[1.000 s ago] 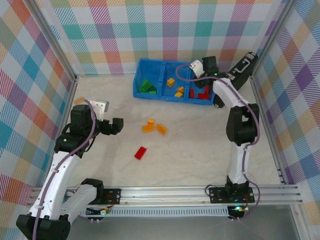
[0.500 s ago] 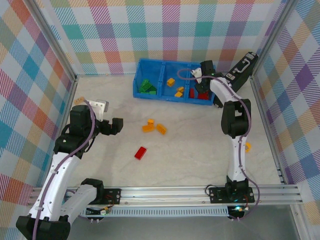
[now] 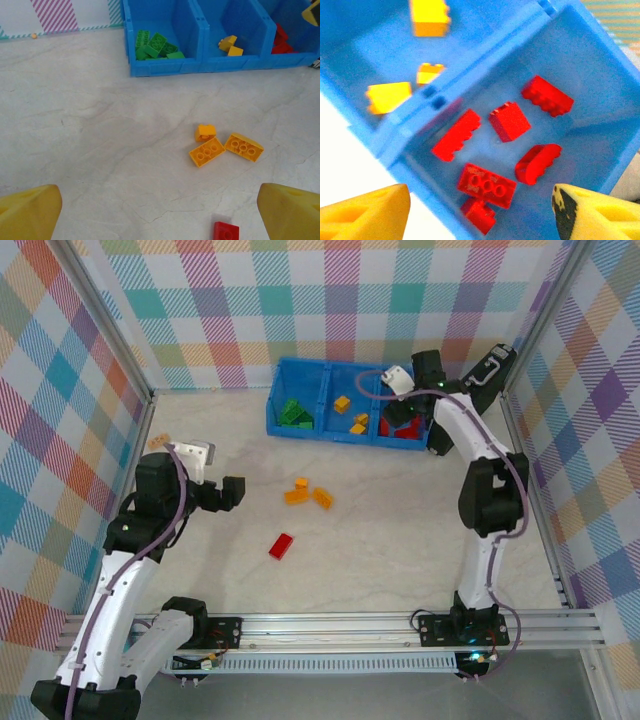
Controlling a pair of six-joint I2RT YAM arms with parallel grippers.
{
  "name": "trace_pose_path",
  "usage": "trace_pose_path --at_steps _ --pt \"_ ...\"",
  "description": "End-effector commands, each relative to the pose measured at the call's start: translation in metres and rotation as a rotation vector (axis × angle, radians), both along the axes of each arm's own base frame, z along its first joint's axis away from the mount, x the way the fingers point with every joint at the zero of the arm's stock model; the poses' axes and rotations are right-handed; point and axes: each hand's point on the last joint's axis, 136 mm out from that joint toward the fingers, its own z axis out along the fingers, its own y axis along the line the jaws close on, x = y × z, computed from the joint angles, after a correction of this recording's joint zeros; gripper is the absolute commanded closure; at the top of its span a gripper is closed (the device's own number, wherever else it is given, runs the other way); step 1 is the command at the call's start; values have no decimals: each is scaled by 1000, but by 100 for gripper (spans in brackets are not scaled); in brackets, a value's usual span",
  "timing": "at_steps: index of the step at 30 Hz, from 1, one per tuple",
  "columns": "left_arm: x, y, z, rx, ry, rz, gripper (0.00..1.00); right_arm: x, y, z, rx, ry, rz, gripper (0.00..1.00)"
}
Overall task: Sort the legos into containers by color
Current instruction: Place the lego in the container, then pick up the lego from the bottom-center of the table.
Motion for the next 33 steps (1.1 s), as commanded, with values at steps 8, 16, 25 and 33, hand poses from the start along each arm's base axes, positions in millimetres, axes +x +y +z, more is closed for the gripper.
trace_pose_path --at_steps 8,16,25,33 --pt "-10 3 20 -19 -85 -3 0 -149 153 11 -90 -94 841 18" --pt "-14 5 27 -14 -111 1 0 -237 232 -28 -206 -94 1133 14" --pt "-21 8 34 -17 -149 13 0 -301 270 -80 -263 5 1329 15" --pt "-22 7 36 -20 -155 12 0 -330 282 -100 -256 53 1403 14"
